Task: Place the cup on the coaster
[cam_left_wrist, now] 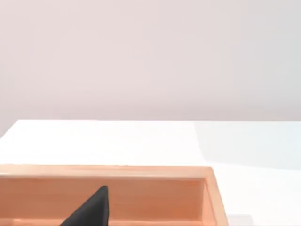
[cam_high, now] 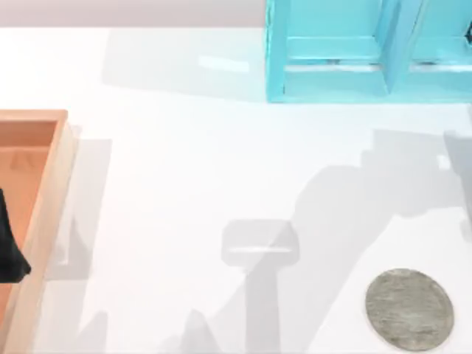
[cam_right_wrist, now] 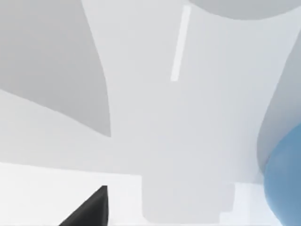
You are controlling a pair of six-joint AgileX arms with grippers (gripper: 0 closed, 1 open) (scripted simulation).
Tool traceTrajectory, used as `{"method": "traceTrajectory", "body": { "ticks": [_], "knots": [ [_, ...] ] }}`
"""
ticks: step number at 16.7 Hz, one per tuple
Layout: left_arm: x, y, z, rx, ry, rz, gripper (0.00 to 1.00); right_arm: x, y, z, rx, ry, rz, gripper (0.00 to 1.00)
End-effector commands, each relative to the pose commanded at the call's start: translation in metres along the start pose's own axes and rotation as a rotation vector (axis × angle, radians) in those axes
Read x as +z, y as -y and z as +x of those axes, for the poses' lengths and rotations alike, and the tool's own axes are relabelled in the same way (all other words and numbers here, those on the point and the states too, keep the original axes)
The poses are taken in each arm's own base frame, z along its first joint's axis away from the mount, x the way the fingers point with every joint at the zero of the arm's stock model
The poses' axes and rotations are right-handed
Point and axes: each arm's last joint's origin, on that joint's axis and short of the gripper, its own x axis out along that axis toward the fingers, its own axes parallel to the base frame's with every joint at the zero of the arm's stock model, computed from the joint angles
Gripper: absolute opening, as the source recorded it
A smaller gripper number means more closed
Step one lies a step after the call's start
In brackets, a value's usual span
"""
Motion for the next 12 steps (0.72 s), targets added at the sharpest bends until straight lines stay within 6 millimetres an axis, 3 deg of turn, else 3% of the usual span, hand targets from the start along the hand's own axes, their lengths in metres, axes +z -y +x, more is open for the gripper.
{"method": "traceTrajectory", "body": {
  "ticks": [4, 12],
  "knots": [
    [0.0000, 0.0000, 0.0000, 0.000, 0.000, 0.000, 1.00, 0.0000, -0.0001, 0.0003, 0.000, 0.000, 0.000, 1.00],
    [0.0000, 0.0000, 0.0000, 0.000, 0.000, 0.000, 1.00, 0.0000, -0.0001, 0.0003, 0.000, 0.000, 0.000, 0.40]
  ]
}}
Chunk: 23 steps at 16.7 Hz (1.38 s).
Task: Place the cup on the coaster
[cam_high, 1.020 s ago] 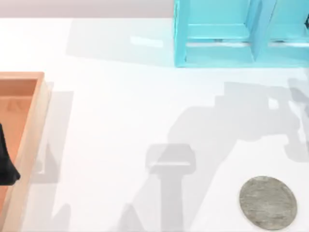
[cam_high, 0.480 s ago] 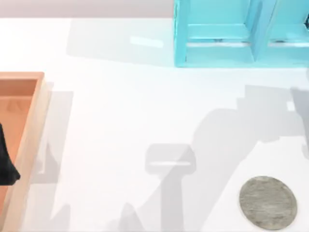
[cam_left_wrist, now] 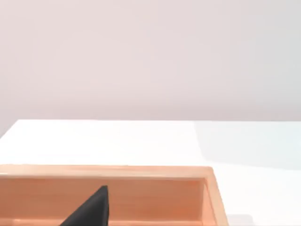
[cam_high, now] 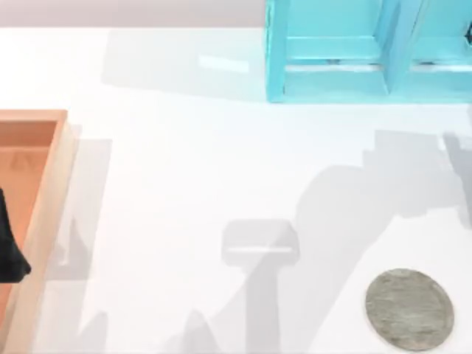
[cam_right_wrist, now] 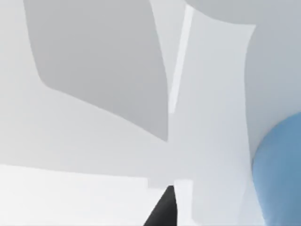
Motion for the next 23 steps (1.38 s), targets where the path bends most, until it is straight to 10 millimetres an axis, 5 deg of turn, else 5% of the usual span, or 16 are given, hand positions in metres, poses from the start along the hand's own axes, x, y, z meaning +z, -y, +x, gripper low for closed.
{"method": "traceTrajectory", "body": {
  "ticks": [6, 16, 19, 23],
  "knots": [
    [0.000, 0.000, 0.000, 0.000, 0.000, 0.000, 1.00, 0.000, 0.000, 0.000, 0.000, 0.000, 0.000, 0.00],
    [0.000, 0.000, 0.000, 0.000, 0.000, 0.000, 1.00, 0.003, 0.000, -0.001, -0.001, -0.001, 0.002, 0.00],
    [0.000, 0.000, 0.000, 0.000, 0.000, 0.000, 1.00, 0.028, 0.001, -0.005, -0.001, -0.004, 0.034, 0.00],
    [0.000, 0.000, 0.000, 0.000, 0.000, 0.000, 1.00, 0.089, -0.006, -0.014, 0.002, -0.011, 0.155, 0.00]
  ]
}}
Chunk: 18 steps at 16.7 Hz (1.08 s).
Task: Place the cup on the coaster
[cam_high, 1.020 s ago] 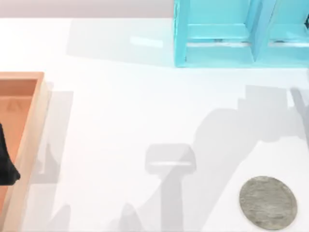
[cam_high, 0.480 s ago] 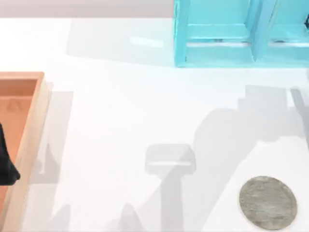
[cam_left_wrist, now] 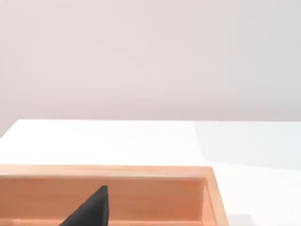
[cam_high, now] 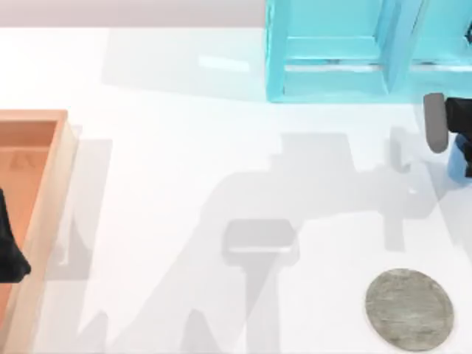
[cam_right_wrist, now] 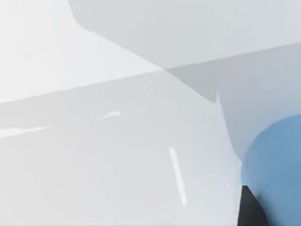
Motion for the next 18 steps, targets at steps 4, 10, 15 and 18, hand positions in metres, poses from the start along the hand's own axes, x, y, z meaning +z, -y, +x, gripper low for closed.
{"method": "traceTrajectory", "body": {
  "ticks": [4, 10, 15, 18],
  "knots": [
    [0.000, 0.000, 0.000, 0.000, 0.000, 0.000, 1.00, 0.060, -0.037, -0.013, 0.009, -0.011, 0.241, 0.00],
    [0.000, 0.000, 0.000, 0.000, 0.000, 0.000, 1.00, 0.111, -0.109, -0.029, 0.030, -0.045, 0.712, 0.00],
    [0.000, 0.000, 0.000, 0.000, 0.000, 0.000, 1.00, 0.119, -0.157, -0.043, 0.023, -0.052, 1.094, 0.00],
    [0.000, 0.000, 0.000, 0.000, 0.000, 0.000, 1.00, 0.115, -0.176, -0.051, 0.012, -0.030, 1.279, 0.00]
  ]
}}
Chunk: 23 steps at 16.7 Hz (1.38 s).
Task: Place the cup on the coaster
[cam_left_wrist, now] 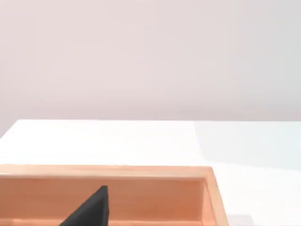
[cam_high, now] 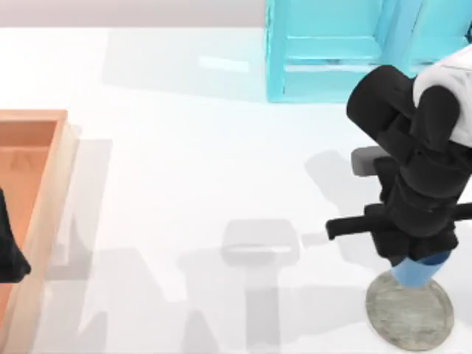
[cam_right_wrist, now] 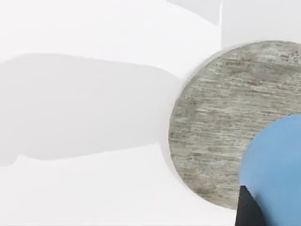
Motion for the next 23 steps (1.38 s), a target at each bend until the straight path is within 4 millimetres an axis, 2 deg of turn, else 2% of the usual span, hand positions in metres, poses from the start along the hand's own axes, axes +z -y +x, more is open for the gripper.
{"method": "traceTrajectory", "body": {
  "ticks": [4, 11, 13, 19, 23],
  "knots": [
    [0.000, 0.000, 0.000, 0.000, 0.000, 0.000, 1.00, -0.014, 0.002, -0.006, 0.012, 0.023, 0.128, 0.00],
    [0.000, 0.000, 0.000, 0.000, 0.000, 0.000, 1.00, -0.013, 0.003, -0.005, 0.013, 0.022, 0.141, 0.00],
    [0.000, 0.000, 0.000, 0.000, 0.000, 0.000, 1.00, -0.013, 0.004, 0.005, 0.011, 0.020, 0.138, 0.00],
    [0.000, 0.000, 0.000, 0.000, 0.000, 0.000, 1.00, -0.013, 0.010, 0.055, 0.015, 0.027, 0.139, 0.00],
    [0.000, 0.000, 0.000, 0.000, 0.000, 0.000, 1.00, -0.014, 0.010, 0.058, 0.013, 0.025, 0.136, 0.00]
  ]
}}
